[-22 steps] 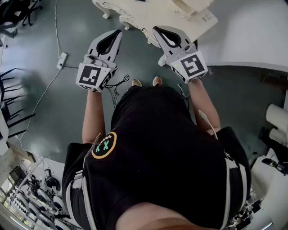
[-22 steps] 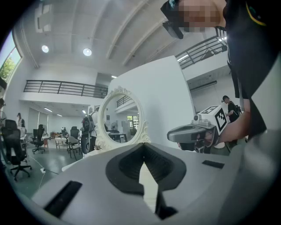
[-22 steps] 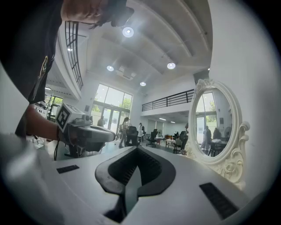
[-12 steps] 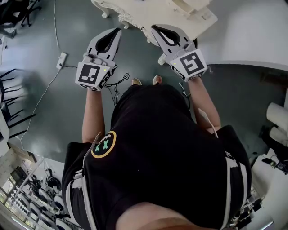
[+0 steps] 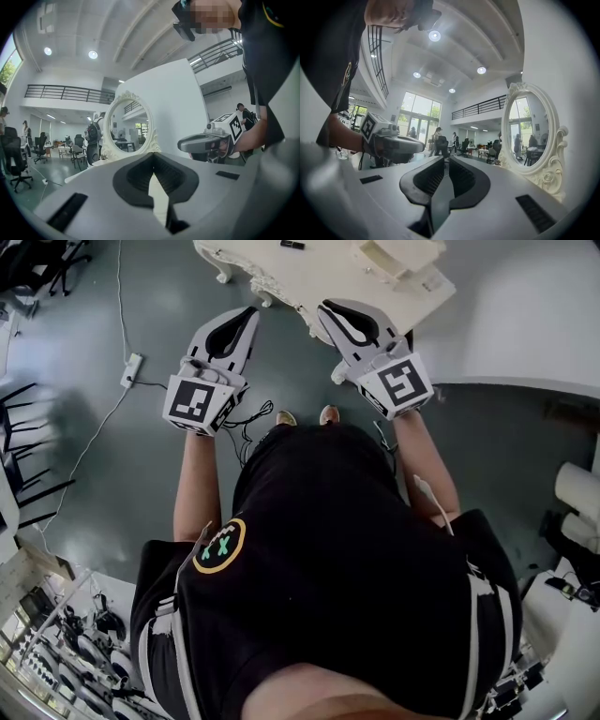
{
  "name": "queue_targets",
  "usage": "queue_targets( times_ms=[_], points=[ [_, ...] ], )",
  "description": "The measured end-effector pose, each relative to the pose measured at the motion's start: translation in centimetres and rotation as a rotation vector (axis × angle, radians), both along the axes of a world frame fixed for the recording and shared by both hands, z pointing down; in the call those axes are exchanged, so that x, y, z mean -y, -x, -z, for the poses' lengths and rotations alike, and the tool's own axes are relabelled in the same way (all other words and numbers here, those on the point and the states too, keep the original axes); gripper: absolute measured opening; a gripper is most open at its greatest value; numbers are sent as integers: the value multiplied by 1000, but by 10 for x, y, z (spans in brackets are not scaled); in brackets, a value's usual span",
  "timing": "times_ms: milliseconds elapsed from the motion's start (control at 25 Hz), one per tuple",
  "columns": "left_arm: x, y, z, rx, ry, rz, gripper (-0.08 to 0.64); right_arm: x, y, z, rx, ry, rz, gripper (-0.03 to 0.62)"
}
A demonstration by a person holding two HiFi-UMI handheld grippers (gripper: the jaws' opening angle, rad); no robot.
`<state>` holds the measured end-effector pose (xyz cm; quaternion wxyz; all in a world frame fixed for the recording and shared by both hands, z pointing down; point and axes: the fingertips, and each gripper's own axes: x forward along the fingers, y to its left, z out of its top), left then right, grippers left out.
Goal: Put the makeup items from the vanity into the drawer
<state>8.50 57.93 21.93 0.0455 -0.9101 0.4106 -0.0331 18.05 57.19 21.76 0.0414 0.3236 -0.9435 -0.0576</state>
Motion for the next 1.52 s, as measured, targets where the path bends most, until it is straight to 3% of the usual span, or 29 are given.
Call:
queue_targets(
  times_ms=[200,480,880,1520],
  points=[
    [23,-3,-10,1,8,3,20,23,-5,-11,14,10,0,88],
    [49,-13,-20,1,8,5,20,49,-13,-17,25,2,26,245],
    [56,-15,-15,3,21,3,20,57,-11,-17,28,39,44,598],
    [51,-32,-7,21,19,32,20,52,-26,-16,9,30,81,598]
  ],
)
